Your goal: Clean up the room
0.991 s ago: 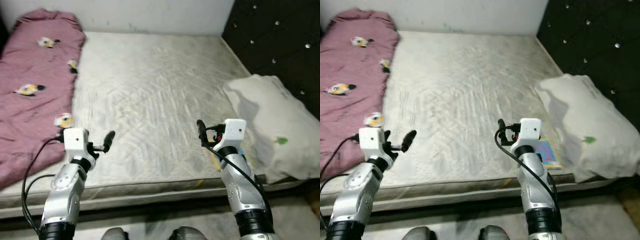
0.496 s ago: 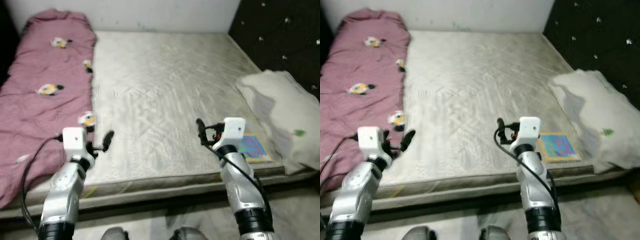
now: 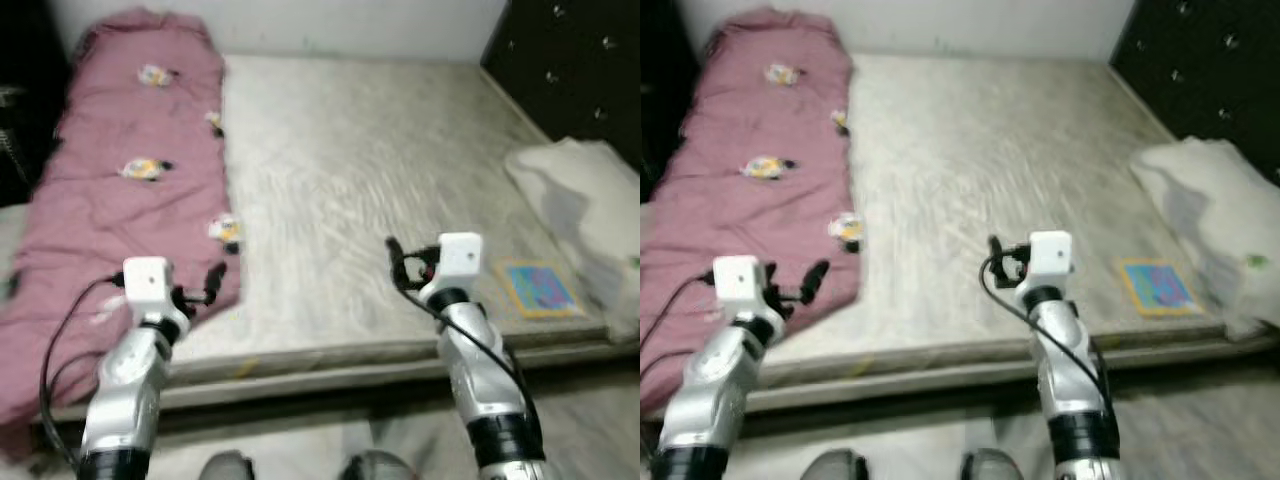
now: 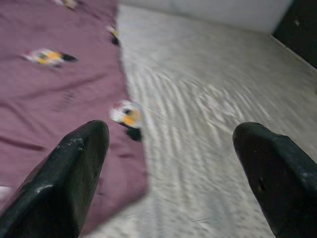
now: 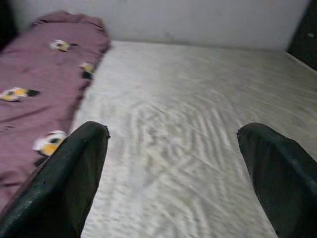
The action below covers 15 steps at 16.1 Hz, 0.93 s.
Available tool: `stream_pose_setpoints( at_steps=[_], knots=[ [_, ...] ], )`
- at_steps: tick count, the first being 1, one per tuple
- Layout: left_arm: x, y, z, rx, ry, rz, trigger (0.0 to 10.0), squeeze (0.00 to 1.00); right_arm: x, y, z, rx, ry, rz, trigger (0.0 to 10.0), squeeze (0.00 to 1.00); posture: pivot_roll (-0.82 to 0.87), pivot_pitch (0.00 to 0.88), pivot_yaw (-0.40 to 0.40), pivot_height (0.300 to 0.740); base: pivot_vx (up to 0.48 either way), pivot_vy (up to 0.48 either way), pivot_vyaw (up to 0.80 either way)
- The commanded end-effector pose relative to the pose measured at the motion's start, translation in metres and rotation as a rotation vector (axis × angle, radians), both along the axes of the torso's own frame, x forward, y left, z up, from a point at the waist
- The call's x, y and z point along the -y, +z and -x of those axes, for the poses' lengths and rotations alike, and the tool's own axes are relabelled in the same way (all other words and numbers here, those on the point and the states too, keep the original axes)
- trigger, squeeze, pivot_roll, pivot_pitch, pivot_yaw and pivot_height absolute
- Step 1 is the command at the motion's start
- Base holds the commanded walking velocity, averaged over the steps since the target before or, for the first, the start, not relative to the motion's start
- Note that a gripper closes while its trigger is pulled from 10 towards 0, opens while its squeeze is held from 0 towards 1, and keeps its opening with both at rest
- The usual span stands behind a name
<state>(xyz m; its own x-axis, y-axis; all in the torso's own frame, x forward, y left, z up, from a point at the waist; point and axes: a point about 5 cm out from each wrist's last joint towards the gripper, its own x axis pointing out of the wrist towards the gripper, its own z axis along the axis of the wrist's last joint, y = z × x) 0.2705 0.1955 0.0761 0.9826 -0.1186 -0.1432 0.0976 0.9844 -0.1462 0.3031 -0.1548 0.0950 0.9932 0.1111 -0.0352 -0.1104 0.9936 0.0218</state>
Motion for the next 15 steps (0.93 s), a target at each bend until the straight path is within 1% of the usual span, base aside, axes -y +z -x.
stream_pose_setpoints(
  at_steps=[1, 7, 10, 14, 15],
  knots=[
    [0.0088, -0.0017, -0.0001, -0.009, -0.016, 0.007, 10.0, 0.00, 0.0158, -0.0036, 0.0027, -0.018, -0.042, 0.012, 10.0, 0.00, 0.00, 0.076, -0.066, 0.740, 0.000, 0.480, 0.00],
    [0.0099, -0.0043, 0.0002, -0.019, -0.023, -0.004, 10.0, 0.00, 0.0181, -0.0054, 0.0049, -0.025, -0.045, 0.008, 10.0, 0.00, 0.00, 0.067, -0.060, 0.740, 0.000, 0.480, 0.00],
    [0.0104, -0.0042, -0.0004, -0.018, -0.024, -0.007, 10.0, 0.00, 0.0167, -0.0047, 0.0044, -0.018, -0.031, 0.012, 10.0, 0.00, 0.00, 0.064, -0.059, 0.740, 0.000, 0.480, 0.00],
    [0.0099, -0.0048, -0.0006, -0.019, -0.021, -0.012, 10.0, 0.00, 0.0149, -0.0040, 0.0042, -0.011, -0.023, 0.014, 10.0, 0.00, 0.00, 0.059, -0.059, 0.740, 0.000, 0.480, 0.75],
    [0.0098, -0.0050, -0.0008, -0.021, -0.020, -0.013, 10.0, 0.00, 0.0150, -0.0041, 0.0038, -0.012, -0.024, 0.015, 10.0, 0.00, 0.00, 0.056, -0.059, 0.740, 0.000, 0.480, 0.00]
  ],
)
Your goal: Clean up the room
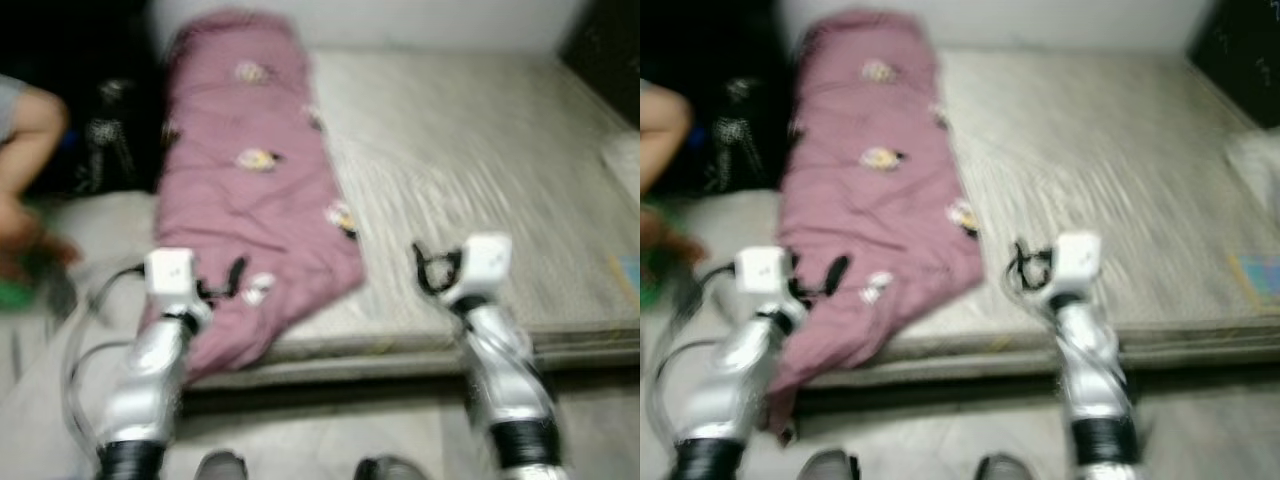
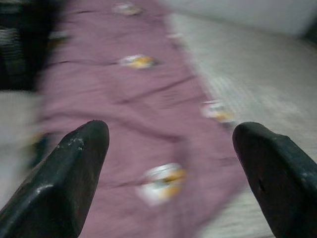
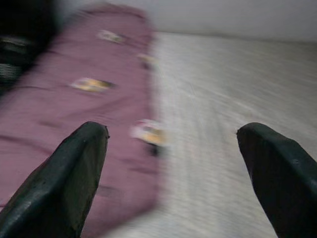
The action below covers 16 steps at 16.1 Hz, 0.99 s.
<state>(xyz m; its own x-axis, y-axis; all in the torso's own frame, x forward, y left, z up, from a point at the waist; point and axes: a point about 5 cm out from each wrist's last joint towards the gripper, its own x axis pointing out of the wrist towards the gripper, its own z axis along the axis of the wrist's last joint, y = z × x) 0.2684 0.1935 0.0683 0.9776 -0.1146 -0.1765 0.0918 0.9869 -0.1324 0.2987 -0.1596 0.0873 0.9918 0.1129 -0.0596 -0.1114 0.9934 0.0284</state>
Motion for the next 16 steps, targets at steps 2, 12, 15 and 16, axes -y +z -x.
stream_pose_setpoints(
  at_steps=[2, 12, 15, 16],
  knots=[
    [0.0084, 0.0029, -0.0029, 0.011, -0.025, 0.004, 10.0, 0.00, 0.0113, 0.0035, -0.0011, 0.012, -0.038, 0.027, 10.0, 0.00, 0.00, 0.056, -0.059, 0.740, 0.000, 0.480, 0.00],
    [0.0117, 0.0086, -0.0025, 0.059, -0.068, 0.027, 10.0, 0.00, 0.0119, 0.0038, -0.0040, 0.013, -0.047, 0.027, 10.0, 0.00, 0.00, 0.057, -0.062, 0.740, 0.000, 0.126, 0.00],
    [0.0125, 0.0092, -0.0024, 0.064, -0.076, 0.030, 10.0, 0.00, 0.0117, 0.0039, -0.0045, 0.013, -0.049, 0.027, 10.0, 0.00, 0.00, 0.058, -0.060, 0.740, 0.092, 0.000, 0.00],
    [0.0127, 0.0094, -0.0024, 0.066, -0.079, 0.033, 10.0, 0.00, 0.0118, 0.0039, -0.0045, 0.014, -0.050, 0.026, 10.0, 0.00, 0.00, 0.058, -0.060, 0.740, 0.300, 0.000, 0.00]
  ],
)
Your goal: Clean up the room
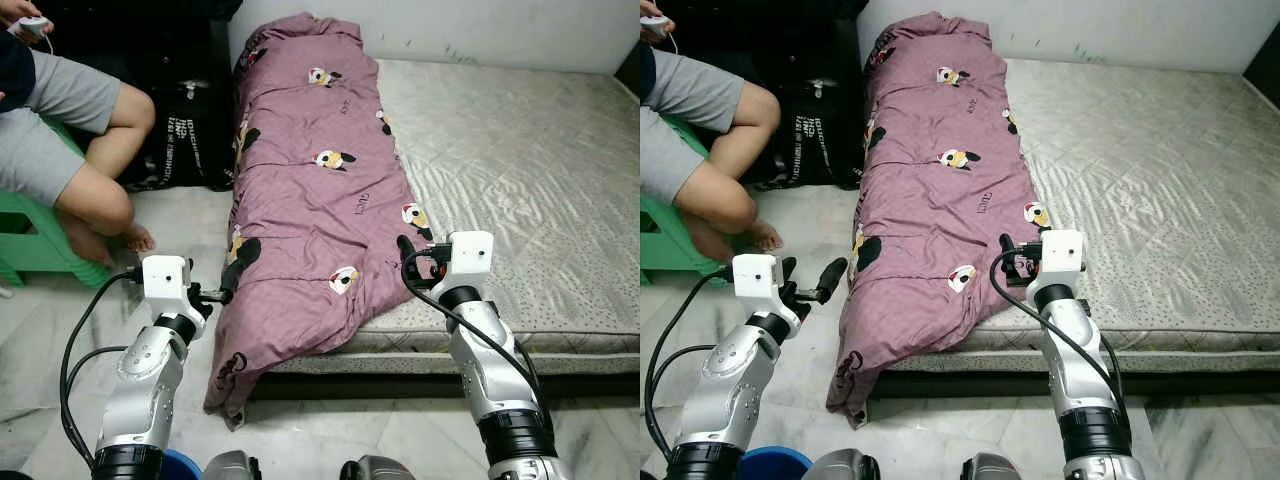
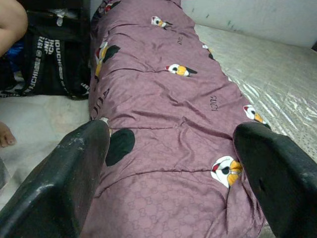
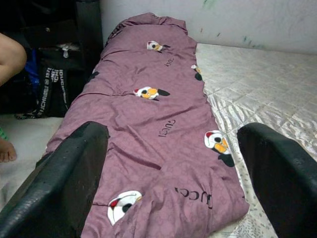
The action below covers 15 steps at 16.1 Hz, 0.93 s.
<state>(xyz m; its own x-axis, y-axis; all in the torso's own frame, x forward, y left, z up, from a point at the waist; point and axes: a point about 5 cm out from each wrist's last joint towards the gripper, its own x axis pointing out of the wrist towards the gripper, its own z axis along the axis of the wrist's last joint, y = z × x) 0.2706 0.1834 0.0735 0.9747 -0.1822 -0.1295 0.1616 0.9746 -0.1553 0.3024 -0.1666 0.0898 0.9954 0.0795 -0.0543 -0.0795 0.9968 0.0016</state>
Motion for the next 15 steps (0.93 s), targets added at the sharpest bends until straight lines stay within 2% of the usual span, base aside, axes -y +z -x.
stream_pose_setpoints(
  at_steps=[1, 10, 15],
  knots=[
    [0.0028, 0.0044, -0.0003, 0.024, -0.017, 0.007, 10.0, 0.00, 0.0048, 0.0015, -0.0008, 0.007, -0.019, 0.000, 10.0, 0.00, 0.00, 0.058, -0.059, 0.740, 0.247, 0.000, 0.00],
    [0.0038, 0.0052, 0.0000, 0.026, -0.025, 0.013, 10.0, 0.00, 0.0059, 0.0020, -0.0010, 0.008, -0.026, 0.001, 10.0, 0.00, 0.00, 0.063, -0.061, 0.740, 0.319, 0.000, 0.00],
    [0.0016, 0.0040, -0.0019, 0.016, 0.004, -0.021, 10.0, 0.00, 0.0070, 0.0012, -0.0009, 0.005, -0.034, 0.001, 10.0, 0.00, 0.00, 0.063, -0.060, 0.740, 0.000, 0.000, 0.00]
  ],
)
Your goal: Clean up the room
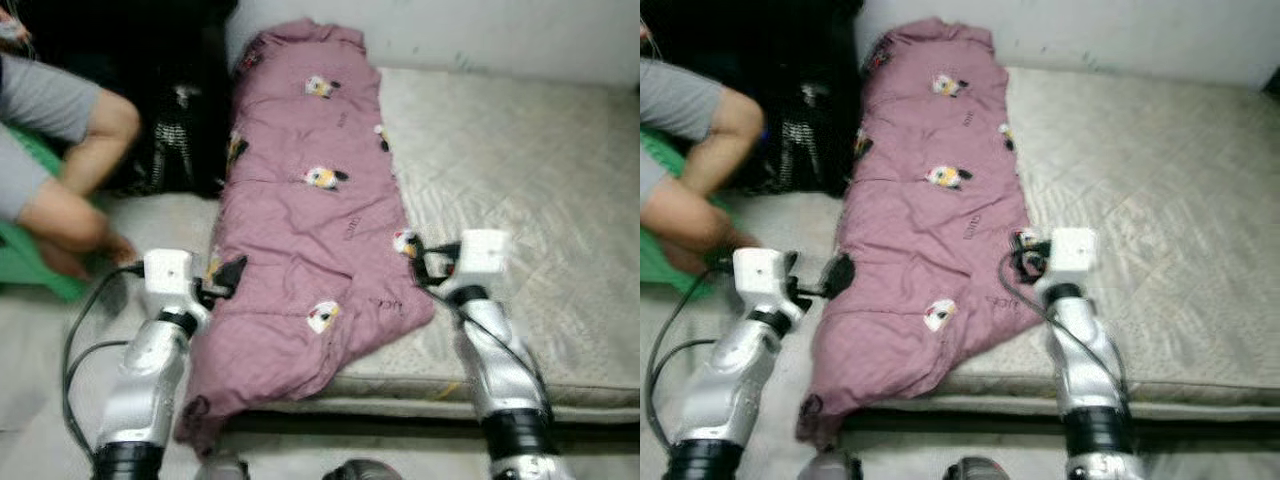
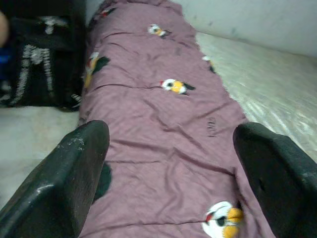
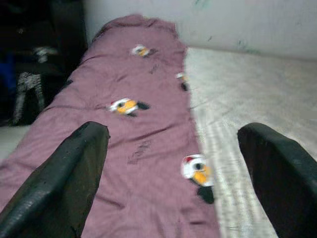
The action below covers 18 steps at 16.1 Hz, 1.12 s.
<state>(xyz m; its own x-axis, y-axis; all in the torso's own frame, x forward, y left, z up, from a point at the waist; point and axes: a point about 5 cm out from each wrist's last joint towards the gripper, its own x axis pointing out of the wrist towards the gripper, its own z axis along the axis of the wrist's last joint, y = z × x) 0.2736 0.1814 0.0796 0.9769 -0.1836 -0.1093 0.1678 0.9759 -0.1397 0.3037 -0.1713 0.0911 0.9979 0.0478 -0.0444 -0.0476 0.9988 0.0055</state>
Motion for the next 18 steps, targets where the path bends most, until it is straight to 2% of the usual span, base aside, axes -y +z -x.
stream_pose_setpoints(
  at_steps=[1, 4, 16, 18],
  knots=[
    [-0.0005, -0.0020, 0.0011, -0.007, 0.006, -0.011, 10.0, 0.00, 0.0029, -0.0013, 0.0002, -0.016, -0.006, 0.008, 10.0, 0.00, 0.00, 0.063, -0.060, 0.740, 0.000, 0.000, 0.00],
    [0.0001, -0.0016, 0.0005, -0.003, 0.000, -0.015, 10.0, 0.00, 0.0041, -0.0020, -0.0003, -0.016, -0.011, 0.003, 10.0, 0.00, 0.00, 0.065, -0.060, 0.740, 0.000, -0.171, -0.51],
    [0.0020, -0.0024, 0.0007, -0.011, -0.007, -0.011, 10.0, 0.00, 0.0047, -0.0017, -0.0003, -0.016, -0.017, 0.004, 10.0, 0.00, 0.00, 0.063, -0.059, 0.740, 0.000, -0.310, 0.00],
    [0.0014, -0.0016, 0.0003, -0.006, 0.005, 0.023, 10.0, 0.00, 0.0044, -0.0018, -0.0005, -0.017, -0.017, 0.005, 10.0, 0.00, 0.00, 0.063, -0.059, 0.740, 0.000, 0.000, 0.00]
  ],
)
